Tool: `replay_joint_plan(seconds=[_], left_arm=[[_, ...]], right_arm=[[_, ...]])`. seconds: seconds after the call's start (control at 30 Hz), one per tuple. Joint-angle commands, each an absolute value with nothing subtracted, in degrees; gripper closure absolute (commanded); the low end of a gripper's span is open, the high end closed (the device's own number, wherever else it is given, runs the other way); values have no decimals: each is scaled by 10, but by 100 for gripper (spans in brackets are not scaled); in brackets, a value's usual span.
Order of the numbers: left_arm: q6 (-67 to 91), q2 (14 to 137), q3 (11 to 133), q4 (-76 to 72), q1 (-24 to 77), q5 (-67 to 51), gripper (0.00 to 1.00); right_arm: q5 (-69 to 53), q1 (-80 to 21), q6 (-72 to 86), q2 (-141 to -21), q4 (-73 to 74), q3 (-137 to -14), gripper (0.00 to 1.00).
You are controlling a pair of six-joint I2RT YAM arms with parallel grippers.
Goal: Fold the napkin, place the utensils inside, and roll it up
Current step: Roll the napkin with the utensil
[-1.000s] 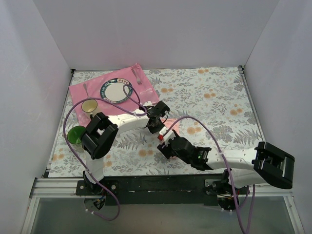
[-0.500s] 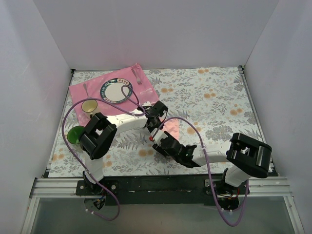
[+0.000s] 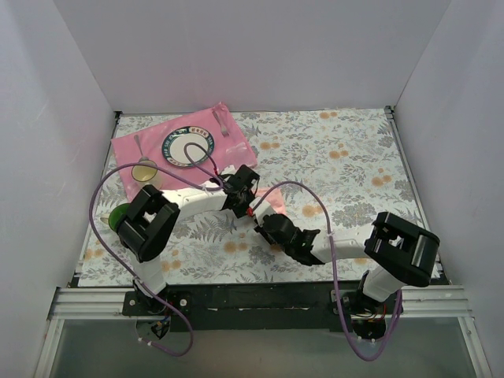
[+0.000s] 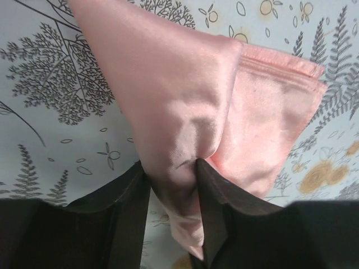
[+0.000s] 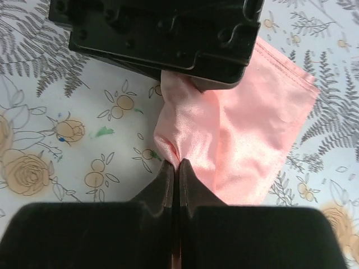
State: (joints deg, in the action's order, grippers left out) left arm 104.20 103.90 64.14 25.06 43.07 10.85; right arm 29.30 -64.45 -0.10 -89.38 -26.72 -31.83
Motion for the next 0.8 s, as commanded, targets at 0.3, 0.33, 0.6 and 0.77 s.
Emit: replay_joint_plan(seconds=[0.3, 0.33, 0.6, 0.77], left_arm=[[918, 929, 590, 221, 403, 103, 28], [916, 921, 587, 222, 403, 113, 26], [921, 878, 563, 244, 402, 108, 21], [953, 895, 563, 271, 410, 102, 17]], right_arm=[[-70, -520, 141, -898, -242, -297, 99], [-86, -511, 149, -898, -243, -294, 99], [-276, -409, 248, -947, -276, -299, 99], [-366, -366, 329, -1003, -330, -307, 99]])
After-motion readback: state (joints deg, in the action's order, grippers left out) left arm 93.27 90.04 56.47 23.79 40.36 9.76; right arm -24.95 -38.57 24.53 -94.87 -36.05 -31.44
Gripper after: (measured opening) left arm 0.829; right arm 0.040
